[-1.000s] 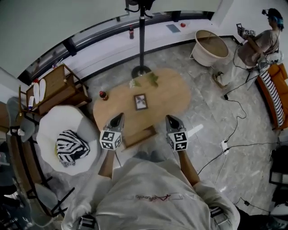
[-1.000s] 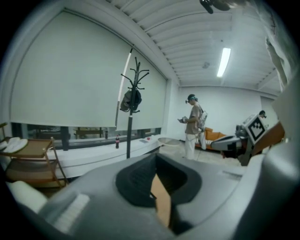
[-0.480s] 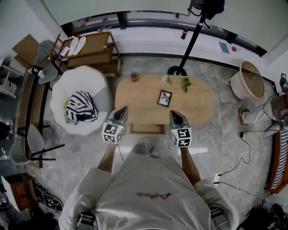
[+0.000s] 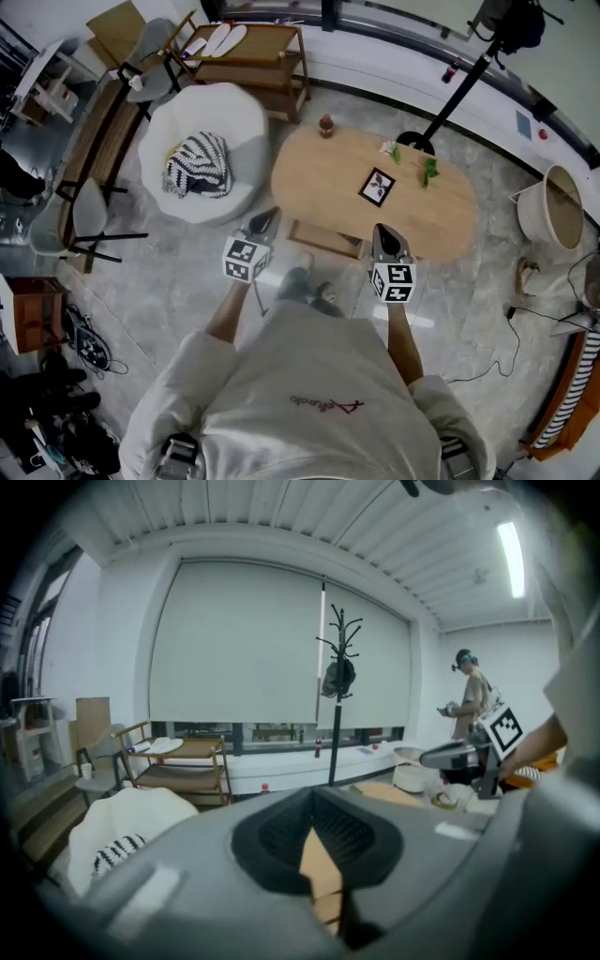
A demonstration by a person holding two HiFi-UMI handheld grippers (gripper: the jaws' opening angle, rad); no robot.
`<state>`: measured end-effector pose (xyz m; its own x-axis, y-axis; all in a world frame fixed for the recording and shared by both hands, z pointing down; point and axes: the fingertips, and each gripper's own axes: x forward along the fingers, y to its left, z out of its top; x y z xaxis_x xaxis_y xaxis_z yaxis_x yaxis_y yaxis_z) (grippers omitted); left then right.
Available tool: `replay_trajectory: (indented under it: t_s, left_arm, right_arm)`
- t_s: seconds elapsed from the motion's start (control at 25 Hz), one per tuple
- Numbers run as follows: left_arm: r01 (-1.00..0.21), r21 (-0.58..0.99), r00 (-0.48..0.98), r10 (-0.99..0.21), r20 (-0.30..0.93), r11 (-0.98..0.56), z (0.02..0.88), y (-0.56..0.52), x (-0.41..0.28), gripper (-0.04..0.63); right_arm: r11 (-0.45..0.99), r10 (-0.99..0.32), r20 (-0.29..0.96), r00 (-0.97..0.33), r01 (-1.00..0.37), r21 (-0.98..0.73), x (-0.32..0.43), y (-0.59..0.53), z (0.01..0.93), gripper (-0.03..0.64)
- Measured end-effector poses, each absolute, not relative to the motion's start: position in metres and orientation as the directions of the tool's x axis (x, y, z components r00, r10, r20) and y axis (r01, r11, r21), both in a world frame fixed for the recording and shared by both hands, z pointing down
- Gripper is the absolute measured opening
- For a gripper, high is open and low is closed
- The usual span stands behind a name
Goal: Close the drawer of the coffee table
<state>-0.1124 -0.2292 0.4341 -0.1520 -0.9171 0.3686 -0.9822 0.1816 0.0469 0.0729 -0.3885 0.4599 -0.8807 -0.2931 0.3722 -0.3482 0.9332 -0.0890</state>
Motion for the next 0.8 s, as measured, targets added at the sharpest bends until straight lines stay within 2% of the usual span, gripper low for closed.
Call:
replay_trajectory:
  t_s: [0.36,0.8]
  left_arm:
    - [-0.983,0.071,-0.126,-0.9,0.418,0.17,0.469,-0.233,-0.11,0.0]
    - [-0.984,0.133,-0.04,-0.87,0.492,0.12,0.563,-0.241,-0.143,0.0]
  right_arm:
    - [0.918,-0.303,0.438,-0.846,-0.383,-0.104,0.097,-0.392,0.495,0.005]
    - [0.901,-0.296,0.512,-0.806,-0.414,-0.132,0.07,-0.389,0.57,0.005]
